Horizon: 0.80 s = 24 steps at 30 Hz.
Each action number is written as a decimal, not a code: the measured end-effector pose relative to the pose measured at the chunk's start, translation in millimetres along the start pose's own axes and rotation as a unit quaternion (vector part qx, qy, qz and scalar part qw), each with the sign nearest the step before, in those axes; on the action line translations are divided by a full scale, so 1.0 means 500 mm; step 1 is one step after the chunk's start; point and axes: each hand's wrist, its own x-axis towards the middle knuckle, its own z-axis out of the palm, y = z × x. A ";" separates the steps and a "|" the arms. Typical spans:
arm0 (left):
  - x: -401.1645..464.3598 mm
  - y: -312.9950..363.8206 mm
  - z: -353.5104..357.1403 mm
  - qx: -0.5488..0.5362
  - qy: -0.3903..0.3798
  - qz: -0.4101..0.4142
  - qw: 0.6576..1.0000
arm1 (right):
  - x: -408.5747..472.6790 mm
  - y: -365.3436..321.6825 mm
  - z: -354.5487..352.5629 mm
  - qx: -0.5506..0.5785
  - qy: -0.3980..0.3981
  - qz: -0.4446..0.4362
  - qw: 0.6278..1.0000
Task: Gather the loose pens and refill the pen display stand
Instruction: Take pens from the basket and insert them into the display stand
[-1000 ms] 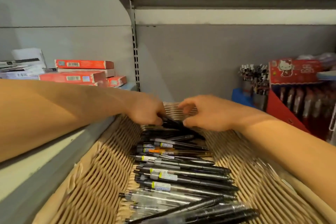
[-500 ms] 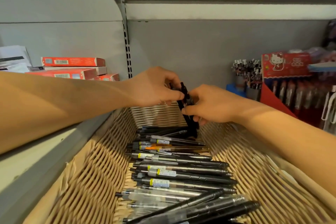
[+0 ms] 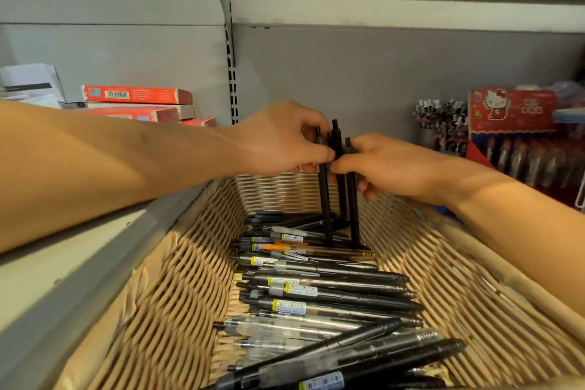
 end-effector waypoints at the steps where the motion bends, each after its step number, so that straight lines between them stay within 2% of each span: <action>1: -0.001 0.004 0.004 -0.007 -0.012 -0.004 1.000 | -0.003 0.002 0.002 0.010 -0.014 0.015 1.000; 5: -0.005 0.018 0.015 -0.033 -0.031 -0.017 0.999 | -0.008 0.003 -0.002 -0.024 -0.056 0.003 0.998; 10: -0.004 0.030 0.011 -0.121 -0.027 -0.056 0.991 | -0.003 0.000 0.003 -0.028 -0.002 -0.022 0.999; 13: 0.007 0.019 0.003 -0.081 0.012 -0.085 0.993 | 0.003 0.002 0.001 -0.062 0.019 -0.020 0.998; 15: 0.010 0.005 -0.006 0.006 0.005 -0.096 0.995 | 0.005 0.002 0.002 -0.071 0.011 -0.025 0.997; 17: 0.009 -0.007 -0.016 0.190 -0.060 -0.070 0.978 | 0.002 0.003 0.000 -0.017 -0.029 -0.024 0.999; 19: 0.003 -0.015 -0.013 0.311 -0.172 -0.059 0.933 | -0.001 0.003 -0.001 -0.033 -0.068 -0.034 0.997; 22: -0.009 -0.021 0.012 0.335 -0.342 -0.099 0.872 | -0.001 0.003 0.003 -0.149 -0.112 -0.044 0.982; 24: -0.009 -0.025 0.025 0.370 -0.387 -0.097 0.839 | 0.003 0.006 0.006 -0.169 -0.124 -0.036 0.977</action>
